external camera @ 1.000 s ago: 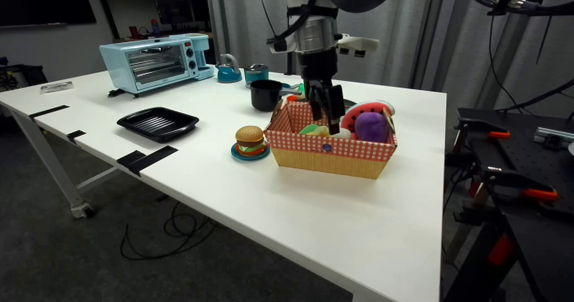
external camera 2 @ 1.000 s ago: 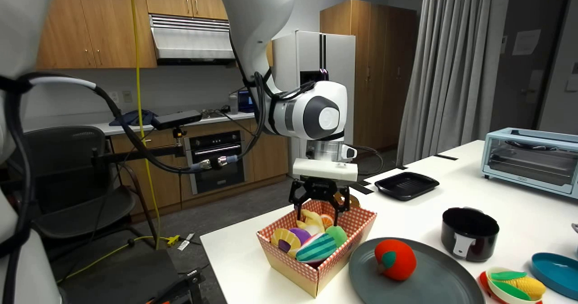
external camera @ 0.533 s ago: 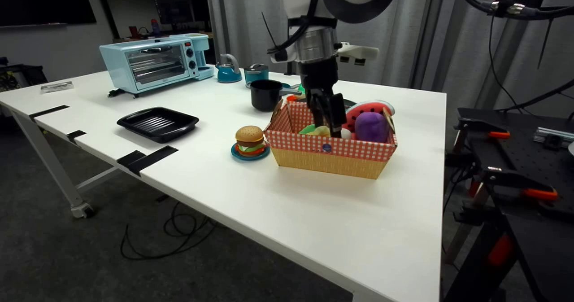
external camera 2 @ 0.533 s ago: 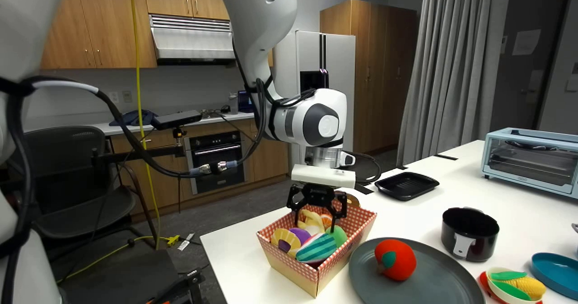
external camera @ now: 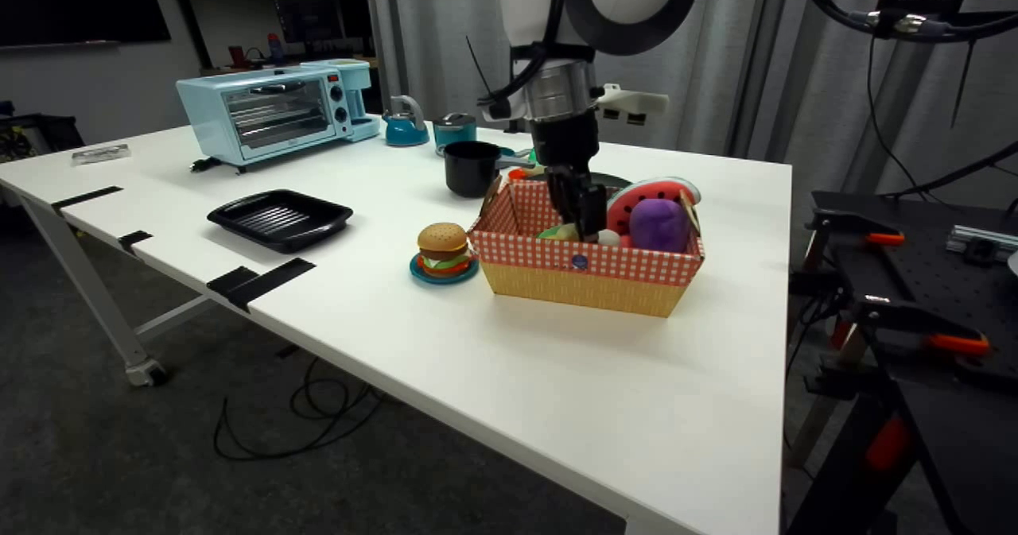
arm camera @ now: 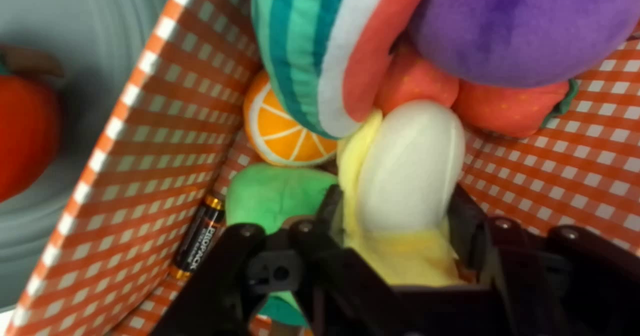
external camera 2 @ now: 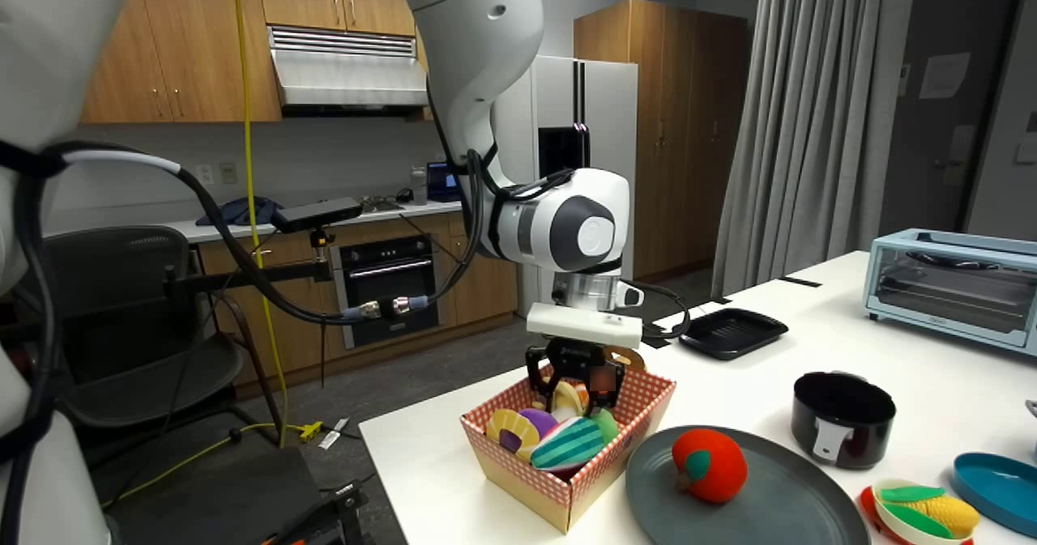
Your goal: Put the orange, banana and pear plush toys on the plate then put the orange and banana back in the box
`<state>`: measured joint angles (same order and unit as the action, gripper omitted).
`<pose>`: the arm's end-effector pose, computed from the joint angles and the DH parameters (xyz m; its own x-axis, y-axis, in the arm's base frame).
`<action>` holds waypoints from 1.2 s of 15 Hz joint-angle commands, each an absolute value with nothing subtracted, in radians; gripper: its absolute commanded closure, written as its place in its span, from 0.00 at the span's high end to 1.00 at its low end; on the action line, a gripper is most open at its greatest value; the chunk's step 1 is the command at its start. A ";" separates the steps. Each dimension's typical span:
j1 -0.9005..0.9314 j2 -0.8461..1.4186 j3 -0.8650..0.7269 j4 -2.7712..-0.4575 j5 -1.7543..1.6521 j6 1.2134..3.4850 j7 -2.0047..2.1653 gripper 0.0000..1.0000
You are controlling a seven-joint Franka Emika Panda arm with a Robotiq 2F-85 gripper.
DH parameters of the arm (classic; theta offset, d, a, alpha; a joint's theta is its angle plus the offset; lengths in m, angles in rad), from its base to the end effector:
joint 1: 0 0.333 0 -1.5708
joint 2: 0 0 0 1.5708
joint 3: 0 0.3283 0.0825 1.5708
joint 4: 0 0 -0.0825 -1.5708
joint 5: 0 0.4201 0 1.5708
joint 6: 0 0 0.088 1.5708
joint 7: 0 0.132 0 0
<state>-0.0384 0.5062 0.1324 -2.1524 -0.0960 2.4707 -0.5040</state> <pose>0.5595 0.0570 0.1028 0.7715 0.6187 -0.1481 0.6101 -0.7855 -0.1034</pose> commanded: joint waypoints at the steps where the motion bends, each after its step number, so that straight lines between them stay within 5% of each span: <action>1: -0.045 0.482 0.129 -2.153 -0.088 2.448 -0.476 0.21; 5: -0.044 0.413 0.125 -2.183 -0.087 2.441 -0.452 0.00; 18: -0.064 0.129 0.028 -2.225 -0.026 2.362 -0.379 0.02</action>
<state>-0.0572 0.1627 0.0655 -2.2142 -0.0126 2.3457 -0.4265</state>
